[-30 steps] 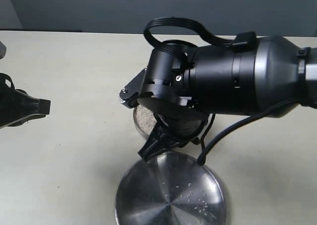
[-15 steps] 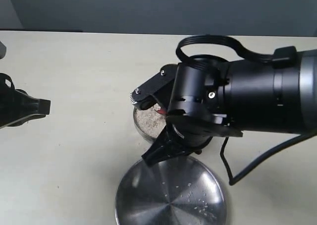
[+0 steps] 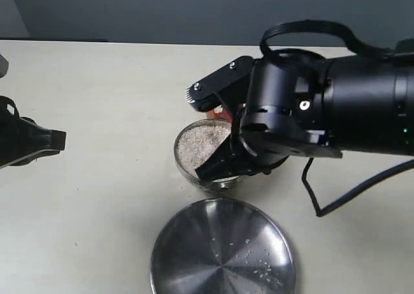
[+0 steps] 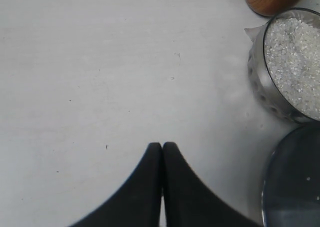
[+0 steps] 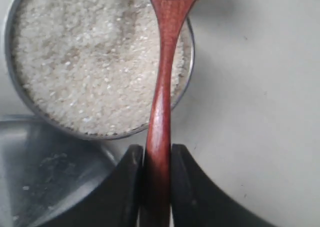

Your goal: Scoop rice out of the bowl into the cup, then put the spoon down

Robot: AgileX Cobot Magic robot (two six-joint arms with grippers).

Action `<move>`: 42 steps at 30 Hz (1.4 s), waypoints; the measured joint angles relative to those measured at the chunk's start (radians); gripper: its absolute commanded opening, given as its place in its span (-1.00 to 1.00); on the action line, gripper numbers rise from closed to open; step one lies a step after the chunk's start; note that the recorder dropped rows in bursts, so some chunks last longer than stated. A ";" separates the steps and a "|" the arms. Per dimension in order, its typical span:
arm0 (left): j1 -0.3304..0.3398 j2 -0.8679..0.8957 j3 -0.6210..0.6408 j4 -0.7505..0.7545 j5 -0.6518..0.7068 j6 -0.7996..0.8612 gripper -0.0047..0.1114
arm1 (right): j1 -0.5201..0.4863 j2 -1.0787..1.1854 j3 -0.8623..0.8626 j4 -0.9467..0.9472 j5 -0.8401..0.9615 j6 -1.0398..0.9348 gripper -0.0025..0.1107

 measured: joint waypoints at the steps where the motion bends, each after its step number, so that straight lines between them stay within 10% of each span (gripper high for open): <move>1: 0.000 0.000 0.000 0.000 0.000 0.000 -0.91 | -0.022 -0.005 0.000 0.000 -0.003 0.000 -0.97; 14: 0.000 0.000 0.000 0.002 0.000 0.000 -0.91 | -0.187 0.033 0.000 -0.107 -0.167 -0.050 -0.97; 42: 0.000 0.000 0.000 0.008 0.000 0.000 -0.91 | -0.191 0.154 -0.084 -0.238 -0.077 -0.148 -0.97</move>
